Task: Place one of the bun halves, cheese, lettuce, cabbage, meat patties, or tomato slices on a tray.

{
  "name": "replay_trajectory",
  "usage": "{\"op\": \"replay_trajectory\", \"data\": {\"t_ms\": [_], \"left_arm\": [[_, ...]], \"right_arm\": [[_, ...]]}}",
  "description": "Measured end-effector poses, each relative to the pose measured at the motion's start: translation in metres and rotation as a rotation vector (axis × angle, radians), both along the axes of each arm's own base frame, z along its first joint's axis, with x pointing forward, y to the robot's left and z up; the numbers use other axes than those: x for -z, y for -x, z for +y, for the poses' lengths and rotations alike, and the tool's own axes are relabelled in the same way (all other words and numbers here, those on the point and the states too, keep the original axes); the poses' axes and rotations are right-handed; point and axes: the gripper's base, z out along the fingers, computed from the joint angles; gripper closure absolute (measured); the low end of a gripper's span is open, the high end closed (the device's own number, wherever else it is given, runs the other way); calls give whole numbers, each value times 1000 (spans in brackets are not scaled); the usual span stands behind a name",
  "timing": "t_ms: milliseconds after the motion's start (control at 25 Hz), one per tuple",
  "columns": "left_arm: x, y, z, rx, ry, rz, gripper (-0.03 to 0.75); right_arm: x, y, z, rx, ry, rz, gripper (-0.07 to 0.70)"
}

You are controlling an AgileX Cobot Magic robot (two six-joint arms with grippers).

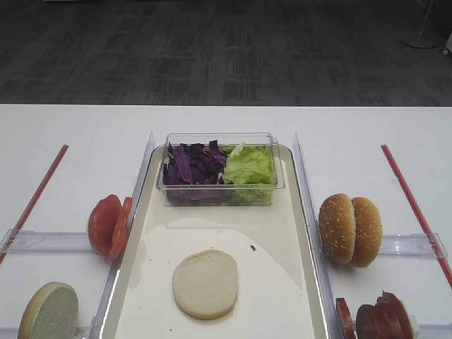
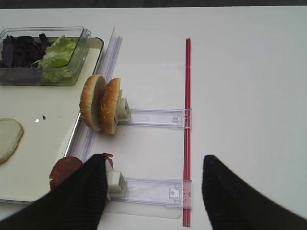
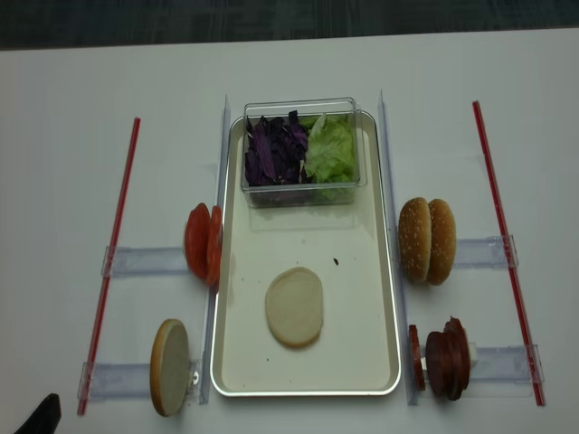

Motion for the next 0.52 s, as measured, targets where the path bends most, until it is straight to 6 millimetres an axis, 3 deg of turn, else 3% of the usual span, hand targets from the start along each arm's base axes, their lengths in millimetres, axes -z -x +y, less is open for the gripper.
{"op": "replay_trajectory", "data": {"t_ms": [520], "left_arm": [[0,0,0,0,0,0,258]], "right_arm": [[0,0,0,0,0,2,168]]}}
